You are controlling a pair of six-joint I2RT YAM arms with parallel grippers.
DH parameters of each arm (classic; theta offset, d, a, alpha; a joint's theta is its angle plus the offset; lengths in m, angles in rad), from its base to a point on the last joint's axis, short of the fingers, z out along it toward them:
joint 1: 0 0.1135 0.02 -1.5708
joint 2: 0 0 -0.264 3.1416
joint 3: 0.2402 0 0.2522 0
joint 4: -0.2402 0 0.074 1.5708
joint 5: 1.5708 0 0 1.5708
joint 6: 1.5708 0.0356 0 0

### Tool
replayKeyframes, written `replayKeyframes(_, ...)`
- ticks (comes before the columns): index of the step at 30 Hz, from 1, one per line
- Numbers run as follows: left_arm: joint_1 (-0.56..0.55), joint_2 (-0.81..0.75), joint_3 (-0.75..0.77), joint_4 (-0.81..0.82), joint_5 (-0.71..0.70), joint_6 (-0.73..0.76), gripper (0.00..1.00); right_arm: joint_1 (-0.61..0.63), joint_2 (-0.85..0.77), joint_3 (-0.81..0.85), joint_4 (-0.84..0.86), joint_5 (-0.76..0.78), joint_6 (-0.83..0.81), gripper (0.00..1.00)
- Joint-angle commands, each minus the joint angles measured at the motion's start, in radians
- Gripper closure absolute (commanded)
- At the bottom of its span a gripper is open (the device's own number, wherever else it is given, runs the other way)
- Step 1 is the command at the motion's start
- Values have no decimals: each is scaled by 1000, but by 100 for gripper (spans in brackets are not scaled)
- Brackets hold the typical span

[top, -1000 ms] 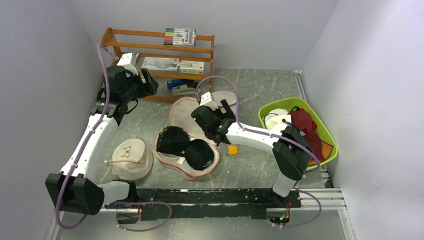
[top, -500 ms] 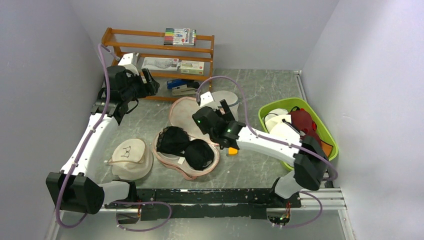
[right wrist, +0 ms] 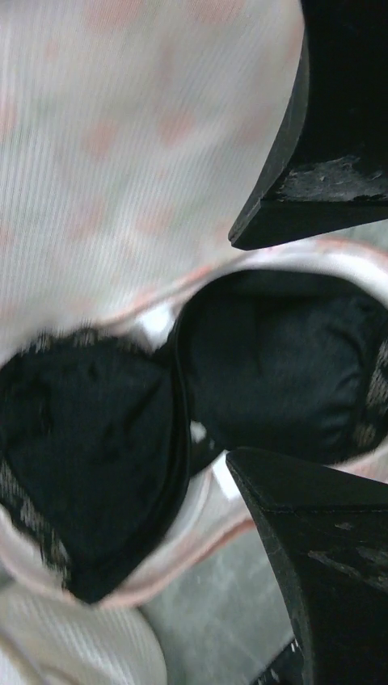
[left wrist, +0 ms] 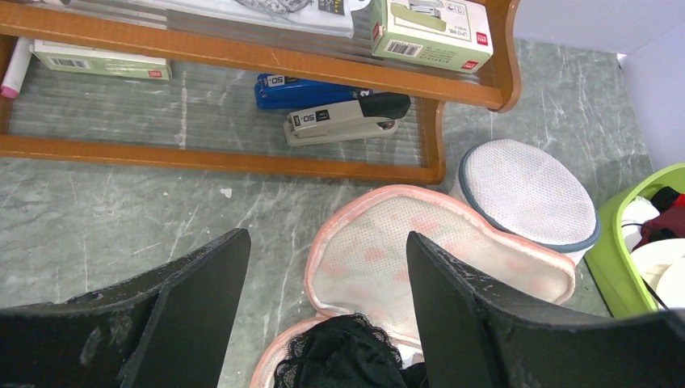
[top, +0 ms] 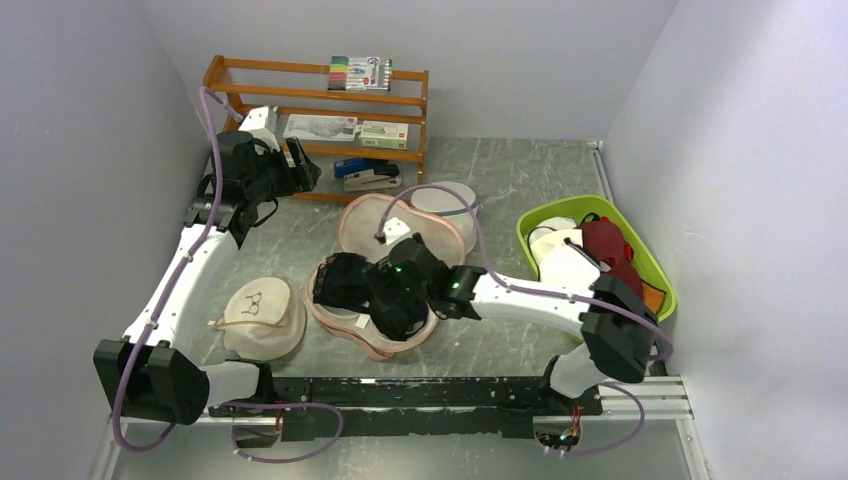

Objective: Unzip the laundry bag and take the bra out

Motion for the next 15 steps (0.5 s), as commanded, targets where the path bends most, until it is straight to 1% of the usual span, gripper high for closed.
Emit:
replayKeyframes(1, 4, 0, 17, 21, 21, 15, 18, 71, 108, 97, 96, -92, 7, 8)
replayKeyframes(2, 4, 1, 13, 26, 18, 14, 18, 94, 145, 131, 81, -67, -10, 9)
replayKeyframes(4, 4, 6, 13, 24, 12, 16, 18, 136, 225, 217, 27, -14, -49, 16)
replayKeyframes(6, 4, 14, 26, 6, 7, 14, 19, 182, 309, 328, -39, 77, -95, 21)
replayKeyframes(8, 4, 5, 22, 11, 1, 13, 19, 230, 379, 408, -94, 180, -138, 24)
replayKeyframes(11, 4, -17, 7, 30, -10, 13, 18, 280, 464, 501, -159, 295, -196, 28)
replayKeyframes(15, 4, -12, 12, 21, -9, 15, 18, 323, 540, 567, -185, 428, -273, 32)
